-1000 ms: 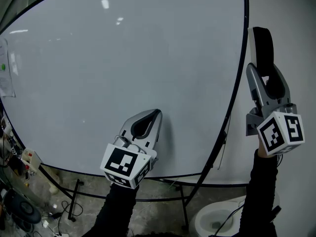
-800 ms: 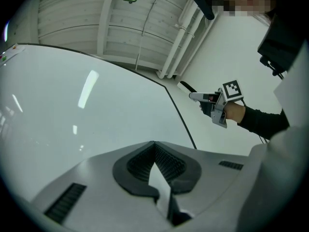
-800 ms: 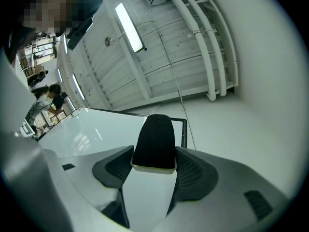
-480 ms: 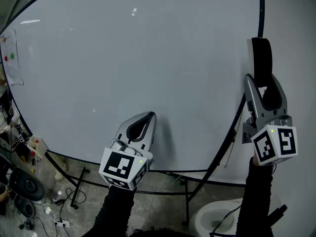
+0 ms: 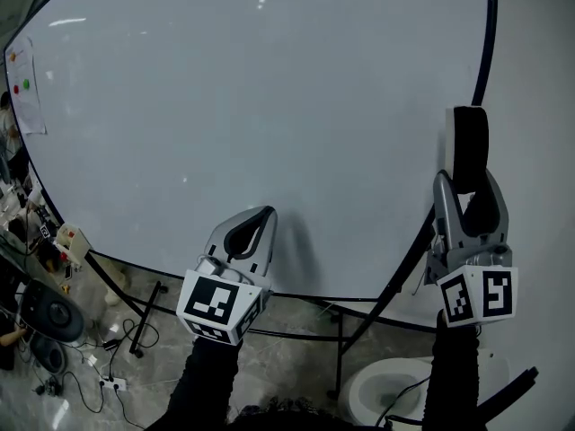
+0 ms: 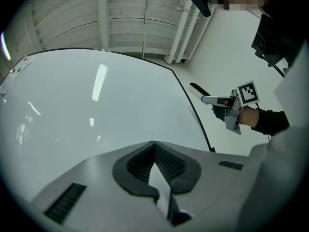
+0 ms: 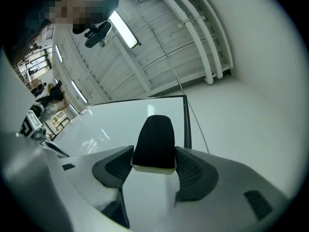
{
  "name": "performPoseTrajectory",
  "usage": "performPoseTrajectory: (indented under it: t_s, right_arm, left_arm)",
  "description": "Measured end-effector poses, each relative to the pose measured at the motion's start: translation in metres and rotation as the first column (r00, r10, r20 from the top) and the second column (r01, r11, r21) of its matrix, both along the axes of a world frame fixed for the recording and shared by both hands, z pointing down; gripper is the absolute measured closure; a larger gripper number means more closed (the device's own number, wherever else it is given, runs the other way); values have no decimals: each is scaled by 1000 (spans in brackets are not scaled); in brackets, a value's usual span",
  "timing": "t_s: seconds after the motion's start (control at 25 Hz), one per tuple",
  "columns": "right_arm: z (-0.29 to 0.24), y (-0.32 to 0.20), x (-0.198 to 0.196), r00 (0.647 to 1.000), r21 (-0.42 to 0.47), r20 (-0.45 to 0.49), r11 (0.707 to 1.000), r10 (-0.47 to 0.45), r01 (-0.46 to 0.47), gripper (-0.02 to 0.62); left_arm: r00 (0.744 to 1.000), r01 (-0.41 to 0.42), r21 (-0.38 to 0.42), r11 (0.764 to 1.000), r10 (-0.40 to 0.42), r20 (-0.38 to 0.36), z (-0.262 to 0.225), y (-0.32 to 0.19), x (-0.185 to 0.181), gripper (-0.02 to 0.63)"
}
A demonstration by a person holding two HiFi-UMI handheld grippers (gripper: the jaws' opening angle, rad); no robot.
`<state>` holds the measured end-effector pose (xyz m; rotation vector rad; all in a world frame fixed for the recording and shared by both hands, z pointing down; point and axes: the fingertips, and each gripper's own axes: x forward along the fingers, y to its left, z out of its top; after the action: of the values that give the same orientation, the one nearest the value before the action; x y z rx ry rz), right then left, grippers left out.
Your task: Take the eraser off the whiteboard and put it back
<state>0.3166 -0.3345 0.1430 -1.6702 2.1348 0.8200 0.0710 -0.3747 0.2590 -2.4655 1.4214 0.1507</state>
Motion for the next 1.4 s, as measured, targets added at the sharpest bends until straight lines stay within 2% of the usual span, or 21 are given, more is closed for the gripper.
performPoseTrajectory:
  t_s: [0.36, 0.68, 0.96, 1.12, 1.4]
  right_arm:
    - [57, 0, 2, 999, -77, 45, 997, -26, 30, 318]
    - [74, 4, -24, 997, -77, 0, 994, -75, 74, 318]
    - [83, -7, -66, 989, -95, 10, 984, -151, 151, 318]
    - [81, -8, -104, 983, -86, -21, 980, -183, 180, 318]
    - [77, -16, -187, 975, -89, -18, 971, -223, 220, 318]
  left_arm:
    - [1000, 4, -16, 1000, -4, -23, 3, 4, 7, 601]
    - [999, 52, -20, 998, -53, -13, 14, 17, -6, 600]
    - [990, 133, -29, 991, -134, -45, 18, 26, -52, 600]
    - [985, 167, -15, 986, -168, -41, 18, 28, -82, 601]
    - [988, 152, -5, 988, -152, -21, 15, 31, -143, 601]
